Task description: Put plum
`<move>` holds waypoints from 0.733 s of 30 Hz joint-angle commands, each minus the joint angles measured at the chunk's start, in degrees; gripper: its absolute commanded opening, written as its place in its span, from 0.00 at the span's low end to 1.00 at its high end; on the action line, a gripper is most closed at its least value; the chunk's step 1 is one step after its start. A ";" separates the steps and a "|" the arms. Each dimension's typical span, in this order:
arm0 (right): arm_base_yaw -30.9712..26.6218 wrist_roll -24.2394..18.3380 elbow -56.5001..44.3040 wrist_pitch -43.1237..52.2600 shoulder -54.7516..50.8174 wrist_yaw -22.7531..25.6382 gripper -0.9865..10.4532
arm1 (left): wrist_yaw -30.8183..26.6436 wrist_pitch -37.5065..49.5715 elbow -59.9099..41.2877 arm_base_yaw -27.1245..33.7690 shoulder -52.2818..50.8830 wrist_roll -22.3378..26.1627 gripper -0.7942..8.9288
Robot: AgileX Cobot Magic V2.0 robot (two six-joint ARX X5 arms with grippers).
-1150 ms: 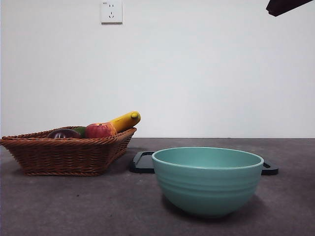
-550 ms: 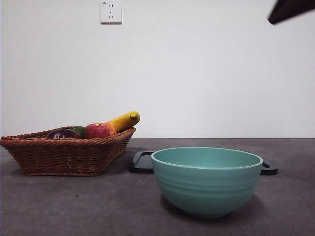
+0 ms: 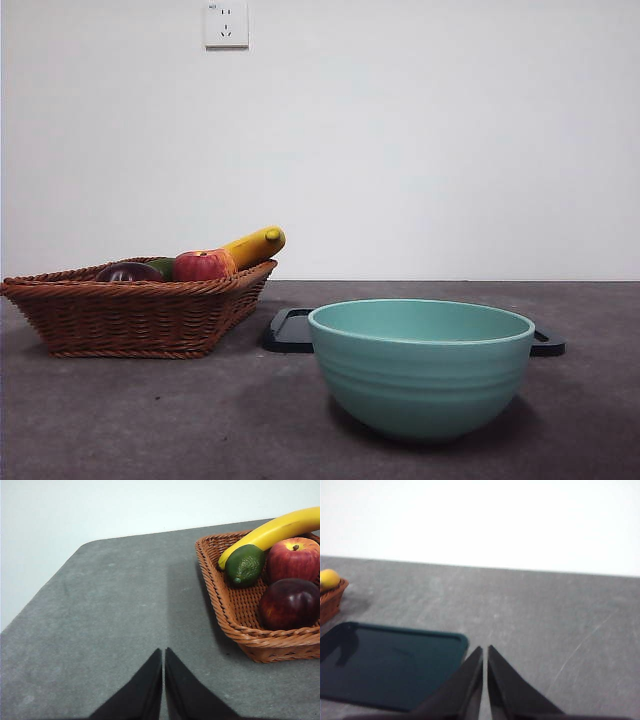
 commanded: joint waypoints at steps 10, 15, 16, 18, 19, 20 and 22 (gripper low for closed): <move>0.04 -1.25 -9.86 2.14 -11.19 0.42 0.09 | 0.00 -0.37 -1.18 0.02 -0.11 -0.31 0.09; 0.09 0.02 -12.72 1.70 -13.27 0.44 0.09 | 0.00 -0.37 -1.18 0.02 -0.11 -0.31 0.09; 0.11 0.02 -12.72 1.16 -13.27 0.44 0.09 | 0.02 -0.37 -1.18 0.02 -0.11 -0.31 0.09; 0.09 0.02 -12.72 0.17 -13.27 0.42 0.09 | 0.02 -0.37 -1.18 0.02 -0.11 -0.31 0.09; 0.09 0.00 -12.72 -0.13 -13.27 0.42 0.09 | 0.00 -0.39 -1.18 0.02 -0.11 -0.31 0.09; 0.09 0.00 -12.72 -0.46 -13.27 0.44 0.09 | 0.00 -0.39 -1.18 0.02 -0.11 -0.31 0.09; 0.09 0.00 -12.72 -1.36 -13.27 0.44 0.09 | 0.00 -0.37 -1.18 0.02 -0.11 -0.31 0.09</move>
